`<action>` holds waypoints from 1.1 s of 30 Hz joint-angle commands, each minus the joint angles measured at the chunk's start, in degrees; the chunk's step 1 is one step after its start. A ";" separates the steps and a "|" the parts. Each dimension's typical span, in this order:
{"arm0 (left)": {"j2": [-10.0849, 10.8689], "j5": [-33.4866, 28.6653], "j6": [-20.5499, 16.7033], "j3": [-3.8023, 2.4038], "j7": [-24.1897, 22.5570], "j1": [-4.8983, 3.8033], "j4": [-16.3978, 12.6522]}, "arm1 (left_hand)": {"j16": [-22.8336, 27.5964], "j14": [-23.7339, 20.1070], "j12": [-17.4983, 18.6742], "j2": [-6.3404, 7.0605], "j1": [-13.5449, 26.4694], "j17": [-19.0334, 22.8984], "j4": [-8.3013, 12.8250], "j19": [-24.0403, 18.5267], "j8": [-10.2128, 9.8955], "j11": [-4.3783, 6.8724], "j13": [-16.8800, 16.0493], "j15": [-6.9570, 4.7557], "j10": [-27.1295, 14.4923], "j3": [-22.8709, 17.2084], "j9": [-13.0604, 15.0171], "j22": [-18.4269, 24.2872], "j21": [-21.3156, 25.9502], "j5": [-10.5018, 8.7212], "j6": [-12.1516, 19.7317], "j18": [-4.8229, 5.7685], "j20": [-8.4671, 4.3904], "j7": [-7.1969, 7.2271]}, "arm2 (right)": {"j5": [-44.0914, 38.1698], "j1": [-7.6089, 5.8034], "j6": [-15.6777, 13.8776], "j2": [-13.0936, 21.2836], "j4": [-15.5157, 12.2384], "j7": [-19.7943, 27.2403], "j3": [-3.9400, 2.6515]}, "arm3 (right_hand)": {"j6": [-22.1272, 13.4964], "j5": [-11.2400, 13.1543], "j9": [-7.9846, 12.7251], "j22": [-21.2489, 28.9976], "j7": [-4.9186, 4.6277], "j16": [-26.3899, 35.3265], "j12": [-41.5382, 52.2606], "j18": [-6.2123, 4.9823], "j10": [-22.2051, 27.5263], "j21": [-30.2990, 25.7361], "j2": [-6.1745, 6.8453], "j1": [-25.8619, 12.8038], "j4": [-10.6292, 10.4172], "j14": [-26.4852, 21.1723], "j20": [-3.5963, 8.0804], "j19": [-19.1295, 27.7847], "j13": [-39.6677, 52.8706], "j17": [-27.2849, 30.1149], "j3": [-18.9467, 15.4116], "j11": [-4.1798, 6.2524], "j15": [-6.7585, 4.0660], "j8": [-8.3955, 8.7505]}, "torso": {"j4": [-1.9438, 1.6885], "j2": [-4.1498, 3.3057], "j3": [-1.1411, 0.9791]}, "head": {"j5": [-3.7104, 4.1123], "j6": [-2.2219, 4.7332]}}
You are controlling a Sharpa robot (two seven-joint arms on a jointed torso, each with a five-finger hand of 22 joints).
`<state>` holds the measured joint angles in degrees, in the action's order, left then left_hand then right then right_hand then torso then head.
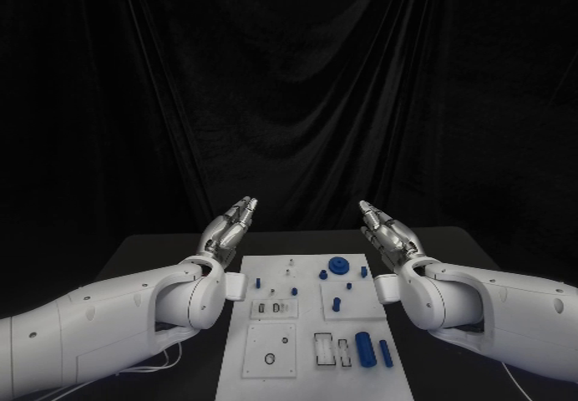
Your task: Assemble the parts on the task board
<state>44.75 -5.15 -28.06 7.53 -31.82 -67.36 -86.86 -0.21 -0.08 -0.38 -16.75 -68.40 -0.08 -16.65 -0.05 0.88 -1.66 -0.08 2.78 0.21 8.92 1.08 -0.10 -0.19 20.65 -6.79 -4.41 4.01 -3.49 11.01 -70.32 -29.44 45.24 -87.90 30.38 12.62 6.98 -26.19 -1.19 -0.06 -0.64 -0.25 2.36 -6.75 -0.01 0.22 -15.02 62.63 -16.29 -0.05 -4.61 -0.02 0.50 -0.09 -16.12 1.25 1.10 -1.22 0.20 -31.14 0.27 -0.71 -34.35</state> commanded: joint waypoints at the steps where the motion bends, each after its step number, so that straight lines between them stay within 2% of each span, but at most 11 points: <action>1: -0.12 -4.72 14.02 1.14 -5.07 -1.61 0.67 | 0.21 0.08 0.28 -0.13 -0.68 0.08 -0.28 0.05 0.27 -0.52 -0.01 0.31 0.03 0.08 0.06 0.10 0.19 0.19 -0.38 -1.06 0.53 -0.04 | 6.37 -1.07 8.80 0.14 0.24 0.44 0.88 | 0.37 -0.29 -0.05 0.06 0.14 0.25 0.18 -0.96 0.04 -0.22 -0.11 0.61 -0.44 0.05 -0.48 0.02 0.05 0.09 0.04 0.30 0.27 -0.32 | 0.00 0.00 0.00 | 0.00 -0.01; 5: -0.15 -6.57 19.74 2.78 -6.57 -3.29 1.37 | 0.21 0.08 0.28 0.02 -0.67 0.08 -0.24 0.05 0.28 -0.54 -0.01 0.33 0.02 0.21 0.06 0.10 0.19 0.06 -0.39 -1.07 0.59 -0.02 | 7.25 -1.63 9.97 0.18 0.35 0.47 1.56 | 0.40 -0.26 -0.06 0.06 0.06 0.25 0.17 -0.98 0.04 -0.22 -0.09 0.61 -0.44 0.05 -0.50 0.02 0.04 0.09 0.03 0.20 0.26 -0.33 | 0.00 0.00 0.00 | 0.00 -0.01; 11: -0.18 -8.34 25.23 4.36 -8.01 -4.89 2.04 | 0.21 0.08 0.28 0.17 -0.66 0.08 -0.22 0.05 0.28 -0.51 -0.02 0.39 0.03 0.50 0.06 0.10 0.19 -0.23 -0.38 -1.13 0.72 0.08 | 7.26 -1.64 9.99 0.18 0.35 0.47 1.57 | 0.60 -0.25 -0.09 0.06 -0.10 0.25 0.27 -1.03 0.03 -0.22 -0.03 0.61 -0.45 0.05 -0.55 0.02 0.06 0.09 0.00 0.02 0.27 -0.38 | 0.00 0.00 0.00 | 0.00 -0.01; 14: -0.18 -8.54 25.85 4.54 -8.17 -5.07 2.11 | 0.21 0.08 0.28 0.20 -0.66 0.08 -0.21 0.05 0.28 -0.50 -0.02 0.40 0.04 0.60 0.06 0.10 0.19 -0.34 -0.40 -1.15 0.76 0.10 | 7.26 -1.64 9.99 0.18 0.35 0.47 1.57 | 0.62 -0.24 -0.09 0.06 -0.17 0.25 0.29 -1.05 0.02 -0.22 0.02 0.60 -0.45 0.05 -0.59 0.02 0.07 0.09 -0.02 -0.06 0.26 -0.39 | 0.00 0.00 0.00 | 0.00 -0.01; 15: -1.12 -8.54 28.91 4.54 -9.31 -5.04 4.01 | 0.21 0.08 0.28 0.20 -0.66 0.08 -0.21 0.05 0.28 -0.50 -0.02 0.40 0.04 0.60 0.06 0.10 0.19 -0.34 -0.40 -1.15 0.76 0.10 | 7.25 -1.29 10.54 2.37 -0.14 1.20 1.57 | 0.62 -0.24 -0.09 0.06 -0.17 0.25 0.29 -1.05 0.02 -0.22 0.02 0.60 -0.45 0.05 -0.59 0.02 0.07 0.09 -0.02 -0.06 0.26 -0.39 | -0.45 0.19 -0.02 | -0.23 -1.92; 18: -1.20 -8.54 29.08 4.54 -9.33 -5.04 4.07 | 0.21 0.08 0.28 0.20 -0.66 0.08 -0.21 0.05 0.28 -0.50 -0.02 0.40 0.04 0.60 0.06 0.10 0.19 -0.34 -0.40 -1.15 0.76 0.10 | 7.25 -1.29 10.41 2.69 -0.30 1.34 1.57 | 0.75 -0.22 -0.11 0.06 -0.26 0.25 0.44 -1.11 0.02 -0.22 0.13 0.60 -0.44 0.05 -0.63 0.02 0.10 0.09 -0.07 -0.18 0.24 -0.42 | -0.60 0.18 -0.04 | -0.38 -1.92; 22: -1.17 -8.54 29.59 4.54 -9.43 -5.02 4.20 | 0.21 0.08 0.28 0.23 -0.66 0.08 -0.20 0.05 0.28 -0.51 -0.02 0.41 0.04 0.70 0.06 0.10 0.19 -0.45 -0.41 -1.18 0.79 0.10 | 7.25 -1.29 10.59 2.47 0.06 1.44 1.57 | 0.82 -0.22 -0.12 0.06 -0.33 0.25 0.51 -1.15 0.00 -0.22 0.21 0.61 -0.44 0.05 -0.69 0.02 0.11 0.09 -0.11 -0.26 0.26 -0.44 | -0.25 -0.23 -0.04 | -0.42 -1.92; 25: -0.80 -8.45 29.32 4.54 -9.52 -4.99 3.93 | 0.21 0.08 0.28 0.23 -0.67 0.08 -0.20 0.05 0.28 -0.52 -0.01 0.41 0.02 0.72 0.06 0.10 0.19 -0.45 -0.40 -1.19 0.80 0.09 | 6.81 -1.28 10.75 2.46 0.05 1.51 1.57 | 0.77 -0.22 -0.11 0.06 -0.33 0.25 0.46 -1.15 0.00 -0.22 0.21 0.61 -0.44 0.05 -0.69 0.02 0.10 0.09 -0.11 -0.27 0.26 -0.43 | -0.54 -0.16 0.08 | 0.47 -2.22; 28: -0.57 -7.49 28.76 4.54 -9.73 -4.99 3.90 | 0.21 0.08 0.24 0.32 -0.80 0.08 -0.17 0.05 0.32 -0.62 -0.05 0.45 0.13 0.97 0.10 0.10 0.19 -0.38 -0.62 -1.29 0.98 0.03 | 6.10 -1.29 10.81 2.64 -0.02 1.59 1.57 | 0.99 -0.24 -0.15 0.06 -0.42 0.25 0.55 -1.19 0.00 -0.22 0.28 0.66 -0.43 0.05 -0.74 0.02 0.12 0.09 -0.12 -0.37 0.29 -0.49 | -0.45 -0.07 0.12 | 0.32 -2.75; 31: 0.13 -5.85 28.55 4.54 -10.51 -4.98 3.93 | 0.21 0.08 0.21 0.25 -1.12 0.08 -0.17 0.05 0.38 -0.94 -0.08 0.96 0.21 1.56 0.14 0.10 0.19 -0.28 -0.98 -1.78 2.01 -0.32 | 5.63 -1.29 11.34 2.01 0.60 1.55 1.58 | 1.09 -0.25 -0.16 0.06 -0.65 0.25 0.49 -1.25 -0.01 -0.22 0.40 0.79 -0.41 0.05 -0.91 0.02 0.10 0.09 -0.12 -0.59 0.41 -0.52 | -0.87 -0.26 0.00 | 0.71 -2.84; 33: 0.95 -4.86 28.49 4.54 -11.04 -4.97 3.64 | 0.21 0.08 0.18 0.20 -1.43 0.08 -0.16 0.05 0.52 -1.23 -0.11 1.12 0.31 1.80 0.24 0.10 0.19 -0.07 -1.68 -2.03 2.40 -0.80 | 5.47 -1.29 11.82 1.47 1.03 1.55 1.58 | 1.30 -0.23 -0.18 0.05 -0.94 0.25 0.47 -1.19 0.01 -0.21 0.47 1.02 -0.42 0.05 -1.64 0.01 0.09 0.09 -0.05 -0.81 1.28 -0.56 | -0.77 -0.34 0.00 | 1.03 -3.06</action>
<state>45.39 -12.21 -0.52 12.12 -38.55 -72.28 -83.11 -0.21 0.03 -0.38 -16.54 -69.51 -0.05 -16.81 0.04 1.21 -2.62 -0.12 3.53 0.53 10.54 1.31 -0.07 -0.19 20.42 -8.23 -5.45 6.22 -4.52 17.53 -71.70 -19.33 46.93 -86.96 31.33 14.25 7.90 -26.32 -1.29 -0.08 -1.56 -0.25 2.71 -7.63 -0.01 0.22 -14.85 63.28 -16.36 -0.02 -6.07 -0.03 0.54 -0.09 -16.19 0.80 2.15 -1.44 -0.42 -31.33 0.31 0.05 -37.22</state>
